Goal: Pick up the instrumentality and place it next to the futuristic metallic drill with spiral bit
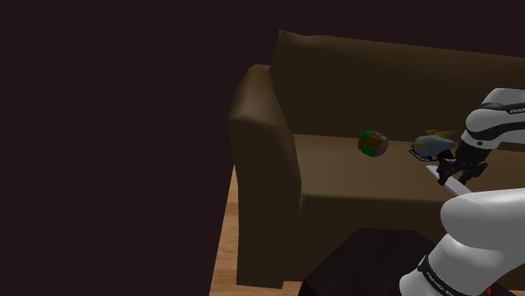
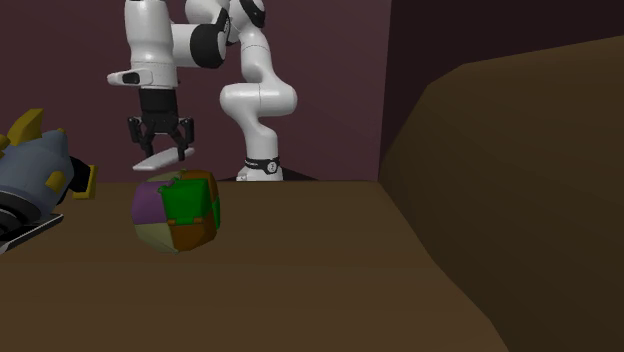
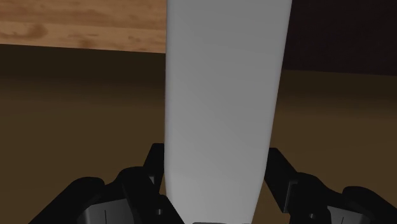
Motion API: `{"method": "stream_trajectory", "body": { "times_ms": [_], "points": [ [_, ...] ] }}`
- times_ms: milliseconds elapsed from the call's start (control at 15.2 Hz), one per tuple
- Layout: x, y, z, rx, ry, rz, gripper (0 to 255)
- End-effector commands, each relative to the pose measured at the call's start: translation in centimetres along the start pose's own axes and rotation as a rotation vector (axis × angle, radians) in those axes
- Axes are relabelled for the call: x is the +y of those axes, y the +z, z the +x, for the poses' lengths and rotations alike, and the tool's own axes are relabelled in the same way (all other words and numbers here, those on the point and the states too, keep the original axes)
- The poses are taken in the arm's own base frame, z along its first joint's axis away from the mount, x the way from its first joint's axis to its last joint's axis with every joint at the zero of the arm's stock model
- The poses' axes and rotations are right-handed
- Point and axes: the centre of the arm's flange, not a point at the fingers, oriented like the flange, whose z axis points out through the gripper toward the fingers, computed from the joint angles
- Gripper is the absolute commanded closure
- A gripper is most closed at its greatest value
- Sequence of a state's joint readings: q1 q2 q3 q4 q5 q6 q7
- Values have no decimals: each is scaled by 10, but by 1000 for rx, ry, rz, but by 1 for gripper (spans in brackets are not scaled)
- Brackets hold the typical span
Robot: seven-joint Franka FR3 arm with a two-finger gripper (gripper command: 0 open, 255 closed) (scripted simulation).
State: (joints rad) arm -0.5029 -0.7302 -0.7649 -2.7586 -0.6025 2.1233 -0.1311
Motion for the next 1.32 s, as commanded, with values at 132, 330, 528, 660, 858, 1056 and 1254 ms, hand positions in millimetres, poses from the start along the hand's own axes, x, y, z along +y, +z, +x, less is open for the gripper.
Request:
{"method": "stream_trajectory", "body": {
  "times_ms": [132,330,528,660,858,1056,1254],
  "points": [
    [0,1,0,1,0,0,255],
    [0,1,0,1,0,0,255],
    [0,1,0,1,0,0,0],
    [0,1,0,1,0,0,0],
    [0,-25,0,1,0,0,0],
    [0,-49,0,1,0,0,0],
    [0,-49,0,1,0,0,0]
  ]
}}
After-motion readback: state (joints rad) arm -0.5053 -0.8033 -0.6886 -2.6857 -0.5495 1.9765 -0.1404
